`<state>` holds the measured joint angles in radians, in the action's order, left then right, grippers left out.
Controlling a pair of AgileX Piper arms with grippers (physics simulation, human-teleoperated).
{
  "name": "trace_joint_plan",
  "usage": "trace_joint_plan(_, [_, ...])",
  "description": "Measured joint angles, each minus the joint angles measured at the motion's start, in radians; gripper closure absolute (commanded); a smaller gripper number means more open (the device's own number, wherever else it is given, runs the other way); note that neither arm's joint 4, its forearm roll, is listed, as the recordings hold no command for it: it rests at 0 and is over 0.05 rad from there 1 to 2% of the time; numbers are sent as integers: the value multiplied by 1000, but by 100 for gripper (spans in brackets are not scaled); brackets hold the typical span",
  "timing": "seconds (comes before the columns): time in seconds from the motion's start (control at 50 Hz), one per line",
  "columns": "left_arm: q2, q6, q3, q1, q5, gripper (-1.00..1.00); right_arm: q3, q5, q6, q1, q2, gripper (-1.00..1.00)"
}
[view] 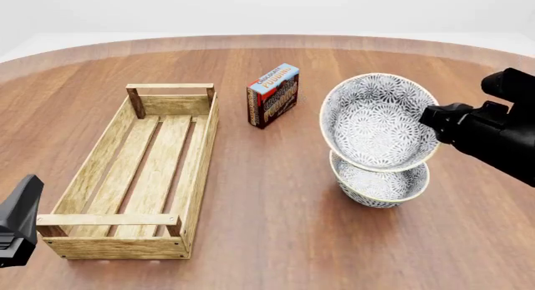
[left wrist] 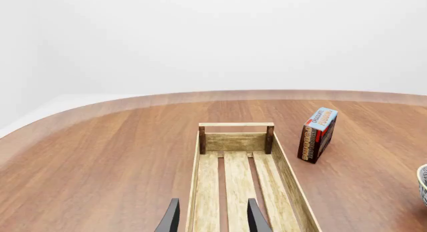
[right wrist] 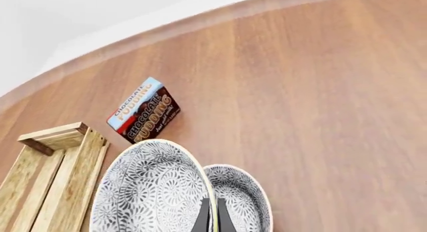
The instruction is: Stack the left bowl on the right bowl and place them in the tray.
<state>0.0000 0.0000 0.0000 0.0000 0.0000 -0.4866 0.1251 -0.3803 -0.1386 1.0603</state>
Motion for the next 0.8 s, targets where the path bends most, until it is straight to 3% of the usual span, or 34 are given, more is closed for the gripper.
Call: trace_joint_plan(0.8, [0,0,0,0,0,-100,112,152,-47,55,94,100])
